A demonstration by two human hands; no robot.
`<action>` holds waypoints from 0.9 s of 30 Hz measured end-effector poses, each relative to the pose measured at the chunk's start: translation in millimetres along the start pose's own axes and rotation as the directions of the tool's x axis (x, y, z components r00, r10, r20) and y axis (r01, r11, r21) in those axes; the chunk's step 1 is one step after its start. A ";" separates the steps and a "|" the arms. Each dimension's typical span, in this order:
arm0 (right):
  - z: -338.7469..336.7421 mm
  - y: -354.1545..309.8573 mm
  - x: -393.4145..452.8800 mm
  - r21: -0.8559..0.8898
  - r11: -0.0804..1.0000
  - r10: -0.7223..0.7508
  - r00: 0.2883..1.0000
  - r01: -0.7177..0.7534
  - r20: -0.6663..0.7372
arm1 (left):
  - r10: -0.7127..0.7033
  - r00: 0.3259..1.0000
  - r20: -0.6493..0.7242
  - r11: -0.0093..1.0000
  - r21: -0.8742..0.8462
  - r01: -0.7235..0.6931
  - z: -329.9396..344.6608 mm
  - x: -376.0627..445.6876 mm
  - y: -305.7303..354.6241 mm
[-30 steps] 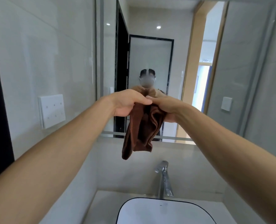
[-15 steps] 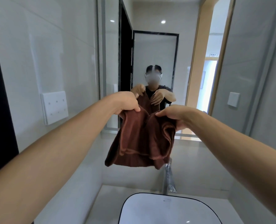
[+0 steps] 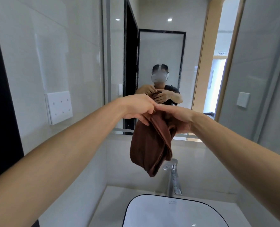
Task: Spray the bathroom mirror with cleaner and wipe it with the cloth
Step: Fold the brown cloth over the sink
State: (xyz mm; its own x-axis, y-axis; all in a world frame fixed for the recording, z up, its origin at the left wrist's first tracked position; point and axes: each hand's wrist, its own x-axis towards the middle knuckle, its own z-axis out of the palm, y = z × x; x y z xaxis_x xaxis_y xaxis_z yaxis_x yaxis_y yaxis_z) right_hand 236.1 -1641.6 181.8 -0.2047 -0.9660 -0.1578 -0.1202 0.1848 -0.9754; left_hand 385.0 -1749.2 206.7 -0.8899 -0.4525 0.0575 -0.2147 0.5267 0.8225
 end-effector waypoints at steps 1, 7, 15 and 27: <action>-0.1 -1.6 -1.0 -0.043 0.999 0.000 1.000 0.000 0.008 | 0.014 0.999 -0.035 0.999 0.050 -0.013 -0.5 0.9 0.1; -4.1 -13.0 0.0 -0.158 0.984 0.080 0.997 -0.081 -0.009 | 0.266 0.954 -0.138 0.915 0.347 -0.205 -3.0 5.1 -10.1; -6.7 -13.4 -7.0 -0.312 0.948 0.064 0.998 -0.057 0.009 | 0.000 0.976 0.218 0.976 0.213 -0.048 -10.8 6.7 -26.5; 8.6 -76.6 -8.9 -0.957 0.288 -0.351 0.927 -0.028 -0.132 | 0.408 0.908 -0.093 0.584 0.792 -0.181 -52.8 7.2 22.7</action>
State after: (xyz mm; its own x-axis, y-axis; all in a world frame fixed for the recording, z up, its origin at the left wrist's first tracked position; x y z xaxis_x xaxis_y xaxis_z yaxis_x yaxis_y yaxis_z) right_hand 255.6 -1648.7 256.6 -0.2761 -0.9365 0.2162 -0.9589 0.2530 -0.1288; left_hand 394.9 -1778.5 255.6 -0.8584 -0.2633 0.4402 -0.2830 0.9589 0.0217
